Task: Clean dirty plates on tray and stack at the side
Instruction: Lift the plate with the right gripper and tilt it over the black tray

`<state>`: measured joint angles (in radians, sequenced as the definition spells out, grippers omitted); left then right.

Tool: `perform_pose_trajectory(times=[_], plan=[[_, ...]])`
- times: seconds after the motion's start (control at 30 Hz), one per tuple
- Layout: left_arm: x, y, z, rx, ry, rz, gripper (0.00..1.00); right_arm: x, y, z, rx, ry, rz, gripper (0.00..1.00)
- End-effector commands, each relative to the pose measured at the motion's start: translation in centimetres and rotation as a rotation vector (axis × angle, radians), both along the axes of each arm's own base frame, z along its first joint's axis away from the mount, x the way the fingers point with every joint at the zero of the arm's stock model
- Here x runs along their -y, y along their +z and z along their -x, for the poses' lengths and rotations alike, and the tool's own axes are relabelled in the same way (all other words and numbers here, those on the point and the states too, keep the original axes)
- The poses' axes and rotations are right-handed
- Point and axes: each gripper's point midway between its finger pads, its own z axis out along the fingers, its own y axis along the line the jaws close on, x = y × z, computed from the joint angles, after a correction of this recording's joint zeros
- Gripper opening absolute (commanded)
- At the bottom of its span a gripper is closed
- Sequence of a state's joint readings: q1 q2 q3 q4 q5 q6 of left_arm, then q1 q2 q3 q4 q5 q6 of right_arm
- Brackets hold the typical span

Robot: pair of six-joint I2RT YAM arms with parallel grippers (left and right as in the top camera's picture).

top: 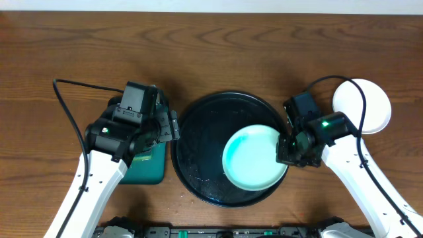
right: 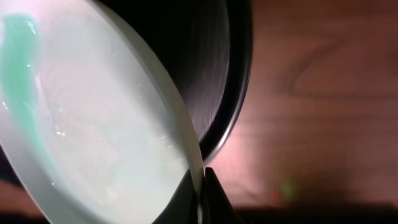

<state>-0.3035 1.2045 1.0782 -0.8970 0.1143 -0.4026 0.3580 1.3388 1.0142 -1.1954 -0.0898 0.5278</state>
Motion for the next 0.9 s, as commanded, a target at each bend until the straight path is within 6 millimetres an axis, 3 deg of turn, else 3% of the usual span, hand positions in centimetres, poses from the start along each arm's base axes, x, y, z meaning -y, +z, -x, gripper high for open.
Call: perform_pose_trajectory(times=[0.0, 0.17, 0.37, 0.47, 0.6, 0.87], plan=[[0.1, 0.1, 0.0, -0.003, -0.013, -0.004, 0.82, -2.4, 0.7, 0.7, -0.035, 0.102, -0.146, 0.01], [0.1, 0.0, 0.0, -0.004, -0.013, -0.004, 0.82, -7.1, 1.5, -0.2, -0.006, 0.274, -0.409, 0.01], [0.0, -0.1, 0.3, -0.018, -0.013, -0.008, 0.82, -9.4, 2.1, -5.5, 0.217, 0.333, -0.478, 0.01], [0.0, -0.1, 0.4, -0.020, -0.013, -0.009, 0.82, -9.6, 2.9, -8.2, 0.348, 0.343, -0.452, 0.01], [0.0, -0.2, 0.5, -0.027, -0.013, -0.011, 0.82, -8.3, 3.1, -11.0, 0.461, 0.310, -0.341, 0.01], [-0.2, -0.3, 0.5, -0.029, -0.009, -0.019, 0.82, -6.8, 3.8, -12.3, 0.552, 0.347, -0.219, 0.01]])
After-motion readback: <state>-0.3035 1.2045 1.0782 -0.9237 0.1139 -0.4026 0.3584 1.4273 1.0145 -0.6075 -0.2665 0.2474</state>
